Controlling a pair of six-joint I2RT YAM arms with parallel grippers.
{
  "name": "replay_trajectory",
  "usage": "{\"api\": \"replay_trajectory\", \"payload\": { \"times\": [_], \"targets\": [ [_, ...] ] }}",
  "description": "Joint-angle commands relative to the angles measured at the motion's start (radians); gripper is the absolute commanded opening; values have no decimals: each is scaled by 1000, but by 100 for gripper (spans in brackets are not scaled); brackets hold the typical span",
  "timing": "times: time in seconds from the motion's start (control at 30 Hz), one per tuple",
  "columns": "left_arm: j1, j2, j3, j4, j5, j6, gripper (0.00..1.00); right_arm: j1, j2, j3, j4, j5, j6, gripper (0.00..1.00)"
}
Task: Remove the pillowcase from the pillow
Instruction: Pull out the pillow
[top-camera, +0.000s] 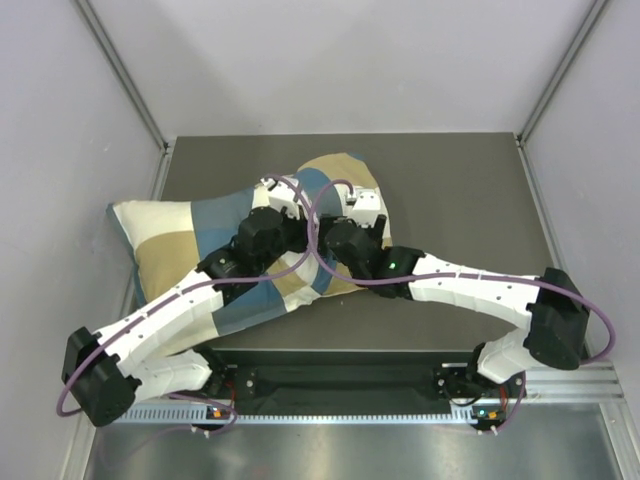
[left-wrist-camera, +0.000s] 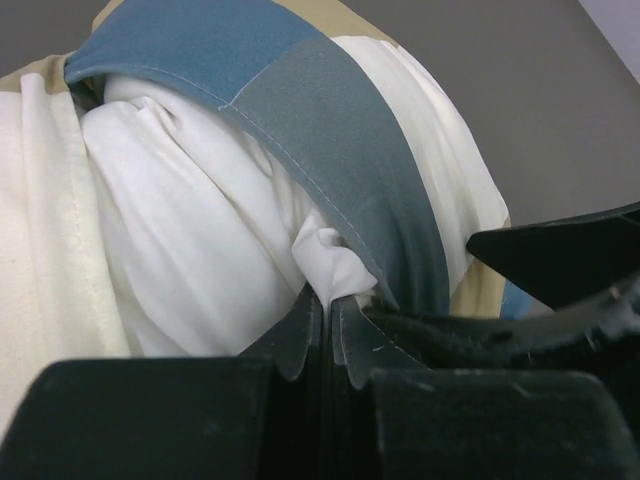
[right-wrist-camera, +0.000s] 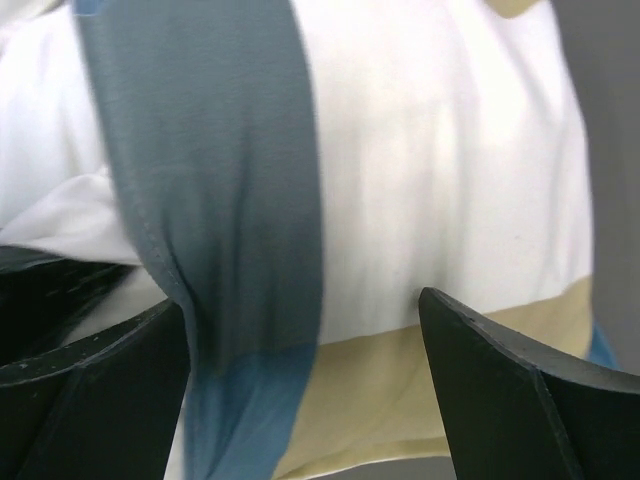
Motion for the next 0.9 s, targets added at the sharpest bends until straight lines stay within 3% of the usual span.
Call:
{"api": "replay_trajectory", "payload": {
  "times": [0.0, 0.33, 0.6, 0.67, 0.7, 0.73, 0.77, 0.8, 0.87],
  "targets": [
    [-24, -91, -14, 58, 37, -26, 0, -13, 28, 38, -135, 220, 37, 88],
    [-24, -178, -41, -1, 19, -13, 0, -68, 50, 3, -269, 311, 81, 86],
    [-26, -177, -78, 63, 124, -43, 0, -82, 195, 122, -476, 356, 170, 70],
    [-31, -171, -89, 86, 141, -57, 0, -78, 238, 143, -490, 348, 192, 58],
    [-32, -172, -92, 87, 141, -60, 0, -79, 251, 155, -490, 328, 208, 48],
    [-34, -180, -94, 88, 137, -62, 0, -79, 260, 158, -490, 319, 215, 20],
    [-34, -186, -95, 86, 131, -59, 0, -81, 266, 158, -488, 311, 221, 8],
    [-34, -192, -98, 87, 116, -56, 0, -85, 271, 152, -484, 288, 227, 0],
    [-34, -217, -92, 63, 103, -36, 0, -93, 258, 138, -482, 280, 233, 0]
  ]
}}
